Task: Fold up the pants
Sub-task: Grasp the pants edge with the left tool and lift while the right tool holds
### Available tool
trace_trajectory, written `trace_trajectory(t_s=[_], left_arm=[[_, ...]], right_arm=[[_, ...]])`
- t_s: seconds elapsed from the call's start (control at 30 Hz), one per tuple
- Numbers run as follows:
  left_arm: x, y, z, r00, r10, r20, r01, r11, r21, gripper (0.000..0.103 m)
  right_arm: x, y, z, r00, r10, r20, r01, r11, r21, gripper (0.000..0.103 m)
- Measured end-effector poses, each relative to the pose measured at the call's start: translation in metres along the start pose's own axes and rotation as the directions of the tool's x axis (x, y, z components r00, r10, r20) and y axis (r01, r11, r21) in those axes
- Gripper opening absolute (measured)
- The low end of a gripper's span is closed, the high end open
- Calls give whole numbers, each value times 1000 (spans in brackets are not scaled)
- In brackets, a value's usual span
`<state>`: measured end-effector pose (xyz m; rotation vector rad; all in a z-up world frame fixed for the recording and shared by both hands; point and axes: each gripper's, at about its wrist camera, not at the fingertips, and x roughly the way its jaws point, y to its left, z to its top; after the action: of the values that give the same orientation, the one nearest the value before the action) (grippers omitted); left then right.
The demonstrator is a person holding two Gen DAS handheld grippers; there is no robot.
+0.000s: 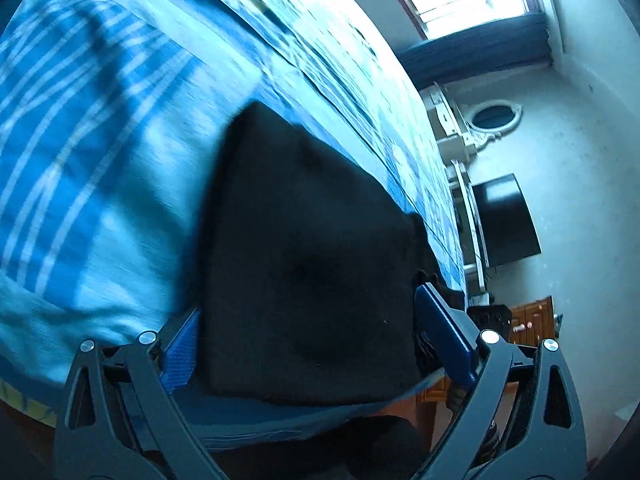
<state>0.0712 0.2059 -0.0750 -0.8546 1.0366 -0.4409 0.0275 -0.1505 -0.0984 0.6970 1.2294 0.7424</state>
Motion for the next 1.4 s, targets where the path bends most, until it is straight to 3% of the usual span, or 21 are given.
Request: trace_trajectory(t_s=[0.03,0.1,0.17,0.23,0.27,0.37,0.4,0.57,0.63,0.87,0.97,1.03,1.07,1.13,1.27,1.4], left_arm=[[3,-1,-1,1000,-7,1,7,1000,-4,95],[7,-1,-1,1000,-14,0,14,1000,-25,80],[14,1,-1,1000,8,-25,-9,999,-45,47],[18,1,-2,998,33,-45,-35,998,-43,32],[20,1,-2,998,38,-48,-40,998,-45,28],[20,-3,-2,998,37,-45,-40,998,-55,23],[19,-5,-2,998,49,-43,-51,998,-48,22],[14,-24,0,994,104,-32,-104,995,-5,21],[10,-30,-1,994,109,-23,-109,994,7,20],[-2,-79,1,988,150,21,-151,983,102,19],[-4,-103,3,987,155,36,-159,978,135,19],[-6,-124,3,987,156,44,-161,973,164,18],[-6,-135,3,986,157,47,-163,970,178,18],[-5,-156,2,986,156,52,-164,965,207,16],[4,-197,-3,984,167,56,-176,946,273,13],[18,-241,-17,983,177,53,-184,913,363,13]], right_arm=[[-1,0,-1,1000,0,2,0,1000,-2,21],[-1,1,-2,1000,-1,9,1,1000,-8,21],[-2,2,-3,1000,8,19,-8,1000,-15,26],[-2,5,-4,999,23,30,-22,999,-28,36],[-2,9,-5,999,32,36,-30,999,-39,41],[-2,25,-8,998,42,54,-38,996,-77,68],[-3,29,-9,998,37,57,-32,996,-82,71],[-11,37,-10,996,-40,85,46,997,-67,74],[-23,34,-13,985,-117,125,125,991,-55,74],[-87,24,-26,908,-307,287,311,950,33,75],[-114,25,-31,847,-391,361,397,916,60,75],[-131,24,-34,794,-451,408,459,884,84,77],[-140,24,-35,755,-492,434,502,859,102,79],[-150,21,-37,706,-543,454,551,825,130,79],[-169,9,-36,668,-573,474,550,810,203,79],[-180,0,-36,655,-579,486,538,809,238,79]])
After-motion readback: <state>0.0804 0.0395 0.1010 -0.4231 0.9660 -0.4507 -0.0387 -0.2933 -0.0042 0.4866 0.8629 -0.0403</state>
